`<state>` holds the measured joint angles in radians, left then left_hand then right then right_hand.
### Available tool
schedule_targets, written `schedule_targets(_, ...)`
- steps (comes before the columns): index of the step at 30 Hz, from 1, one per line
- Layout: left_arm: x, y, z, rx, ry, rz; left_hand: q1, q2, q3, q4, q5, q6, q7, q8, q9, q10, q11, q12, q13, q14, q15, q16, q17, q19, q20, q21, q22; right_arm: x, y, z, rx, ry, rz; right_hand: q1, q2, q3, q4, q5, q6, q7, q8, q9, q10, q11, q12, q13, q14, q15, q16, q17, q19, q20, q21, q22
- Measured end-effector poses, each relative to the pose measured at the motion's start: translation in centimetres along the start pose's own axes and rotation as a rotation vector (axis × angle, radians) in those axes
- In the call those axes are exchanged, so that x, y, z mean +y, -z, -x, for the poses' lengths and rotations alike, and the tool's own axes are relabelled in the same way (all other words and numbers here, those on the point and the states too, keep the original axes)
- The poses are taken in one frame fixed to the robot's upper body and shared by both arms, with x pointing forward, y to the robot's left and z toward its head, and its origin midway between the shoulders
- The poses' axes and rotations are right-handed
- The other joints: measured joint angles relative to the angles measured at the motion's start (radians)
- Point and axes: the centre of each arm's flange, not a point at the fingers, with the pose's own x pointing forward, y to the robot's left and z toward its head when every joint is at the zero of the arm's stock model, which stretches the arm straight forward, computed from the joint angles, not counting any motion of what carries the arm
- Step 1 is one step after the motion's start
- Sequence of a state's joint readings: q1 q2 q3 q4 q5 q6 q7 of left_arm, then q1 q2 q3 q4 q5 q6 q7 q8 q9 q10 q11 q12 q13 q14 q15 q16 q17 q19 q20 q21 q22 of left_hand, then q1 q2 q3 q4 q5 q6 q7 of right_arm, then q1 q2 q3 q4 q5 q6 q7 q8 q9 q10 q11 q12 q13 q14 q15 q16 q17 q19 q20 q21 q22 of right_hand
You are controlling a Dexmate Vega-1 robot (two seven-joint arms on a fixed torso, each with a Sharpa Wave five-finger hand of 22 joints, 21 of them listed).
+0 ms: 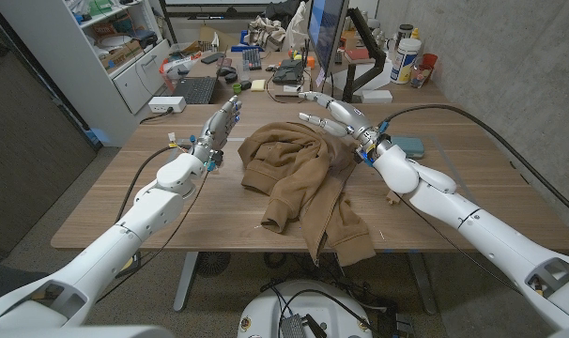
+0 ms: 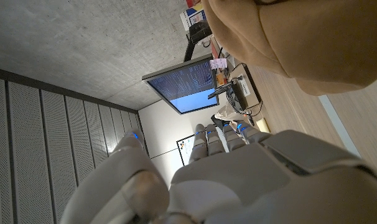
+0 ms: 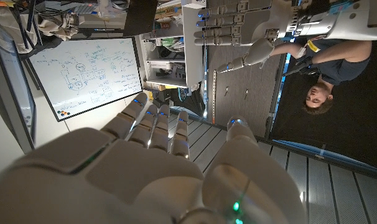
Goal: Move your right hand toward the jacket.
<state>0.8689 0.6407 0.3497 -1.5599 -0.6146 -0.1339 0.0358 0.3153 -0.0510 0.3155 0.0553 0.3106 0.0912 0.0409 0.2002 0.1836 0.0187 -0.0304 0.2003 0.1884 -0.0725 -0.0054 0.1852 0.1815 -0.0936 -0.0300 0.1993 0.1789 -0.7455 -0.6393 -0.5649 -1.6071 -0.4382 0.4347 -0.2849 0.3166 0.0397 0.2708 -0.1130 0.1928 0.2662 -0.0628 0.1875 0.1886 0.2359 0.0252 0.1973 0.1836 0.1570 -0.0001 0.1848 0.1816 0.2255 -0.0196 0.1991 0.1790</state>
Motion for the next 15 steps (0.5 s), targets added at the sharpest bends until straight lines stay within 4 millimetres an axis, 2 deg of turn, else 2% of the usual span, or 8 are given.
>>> schedule_targets(15, -0.09, -0.13, -0.39, 0.004, 0.007, -0.012, 0.004, 0.004, 0.000, 0.000, 0.000, 0.000, 0.000, 0.000, 0.000, 0.000, 0.000, 0.000, 0.000, 0.000, 0.000, 0.000, 0.000, -0.004, 0.004, 0.000, 0.000, 0.82, -0.05, -0.35, -0.002, -0.021, 0.041, -0.007, 0.007, 0.000, 0.000, 0.000, 0.005, -0.005, 0.000, 0.000, 0.000, 0.000, 0.000, 0.000, -0.005, -0.006, 0.000, 0.000, 0.000, 0.000, 0.000, 0.000)
